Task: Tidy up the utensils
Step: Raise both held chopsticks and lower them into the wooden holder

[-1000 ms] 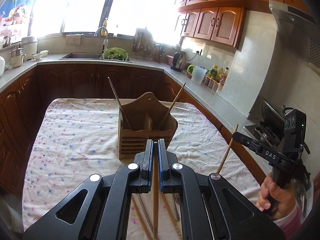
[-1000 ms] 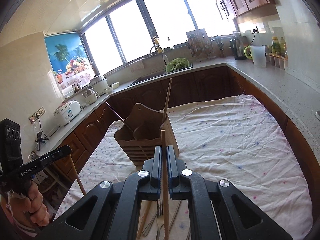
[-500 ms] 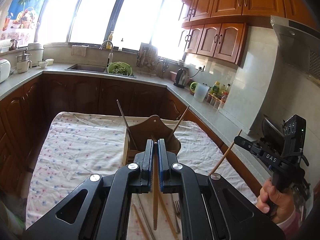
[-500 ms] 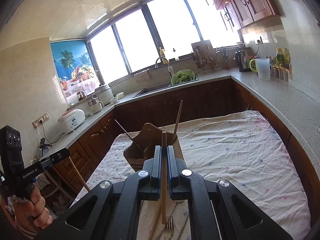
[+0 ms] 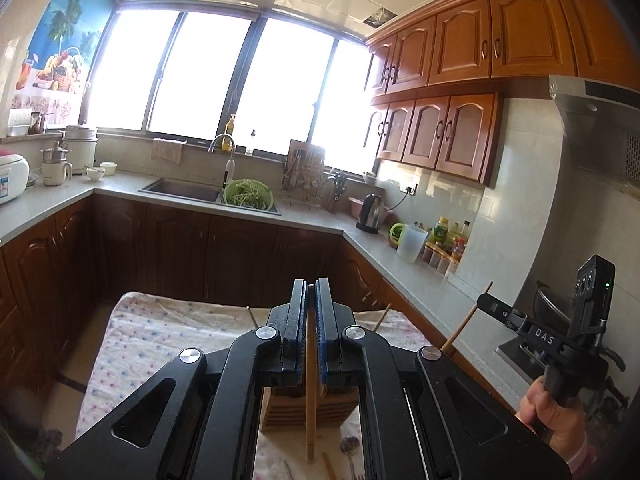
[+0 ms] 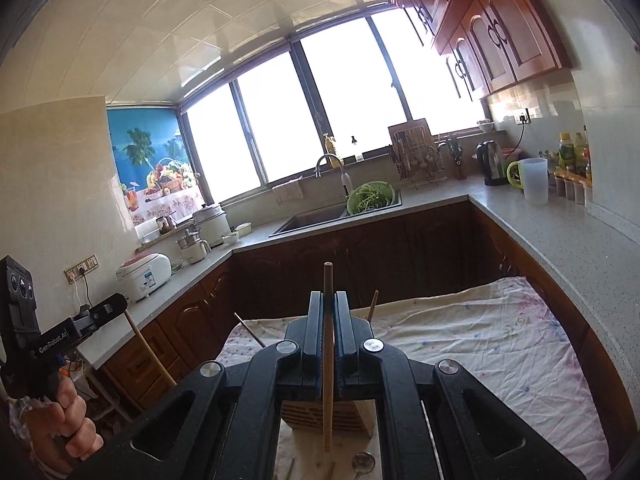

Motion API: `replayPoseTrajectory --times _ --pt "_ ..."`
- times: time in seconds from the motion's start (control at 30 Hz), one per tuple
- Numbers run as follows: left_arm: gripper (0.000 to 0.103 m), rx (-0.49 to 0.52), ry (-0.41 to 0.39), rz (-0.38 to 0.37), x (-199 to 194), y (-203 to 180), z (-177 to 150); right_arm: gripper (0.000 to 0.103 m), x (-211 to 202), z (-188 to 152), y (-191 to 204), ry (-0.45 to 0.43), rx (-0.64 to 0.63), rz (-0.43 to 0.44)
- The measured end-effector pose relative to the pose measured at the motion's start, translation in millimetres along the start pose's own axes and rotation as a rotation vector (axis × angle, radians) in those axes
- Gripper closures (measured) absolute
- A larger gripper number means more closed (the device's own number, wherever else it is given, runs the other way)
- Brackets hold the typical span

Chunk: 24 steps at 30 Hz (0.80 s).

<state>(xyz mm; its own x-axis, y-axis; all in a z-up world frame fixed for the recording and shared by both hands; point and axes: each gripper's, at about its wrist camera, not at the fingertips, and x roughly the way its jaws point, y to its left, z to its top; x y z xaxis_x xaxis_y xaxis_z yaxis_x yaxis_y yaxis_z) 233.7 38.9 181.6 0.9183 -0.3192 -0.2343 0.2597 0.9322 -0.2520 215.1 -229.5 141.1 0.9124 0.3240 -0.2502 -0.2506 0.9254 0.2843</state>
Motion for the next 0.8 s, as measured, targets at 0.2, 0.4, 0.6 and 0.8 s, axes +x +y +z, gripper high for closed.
replayPoseTrajectory --times 0.2,0.4,0.6,0.8 --pt "0.099 -0.006 -0.072 0.029 25.6 6.3 28.3 0.098 23.0 27.1 -0.7 -0.054 0.003 -0.010" --pt "0.099 -0.033 -0.081 0.080 61.1 21.4 26.0 0.098 54.8 27.9 -8.5 -0.049 0.000 -0.031" --pt "0.099 -0.087 -0.050 0.114 94.6 40.2 -9.6 0.098 84.7 1.9 -23.1 0.002 0.029 -0.047" --pt "0.099 -0.123 -0.001 0.130 115.6 49.0 -40.6 0.098 102.1 -26.0 -32.6 0.048 0.062 -0.054"
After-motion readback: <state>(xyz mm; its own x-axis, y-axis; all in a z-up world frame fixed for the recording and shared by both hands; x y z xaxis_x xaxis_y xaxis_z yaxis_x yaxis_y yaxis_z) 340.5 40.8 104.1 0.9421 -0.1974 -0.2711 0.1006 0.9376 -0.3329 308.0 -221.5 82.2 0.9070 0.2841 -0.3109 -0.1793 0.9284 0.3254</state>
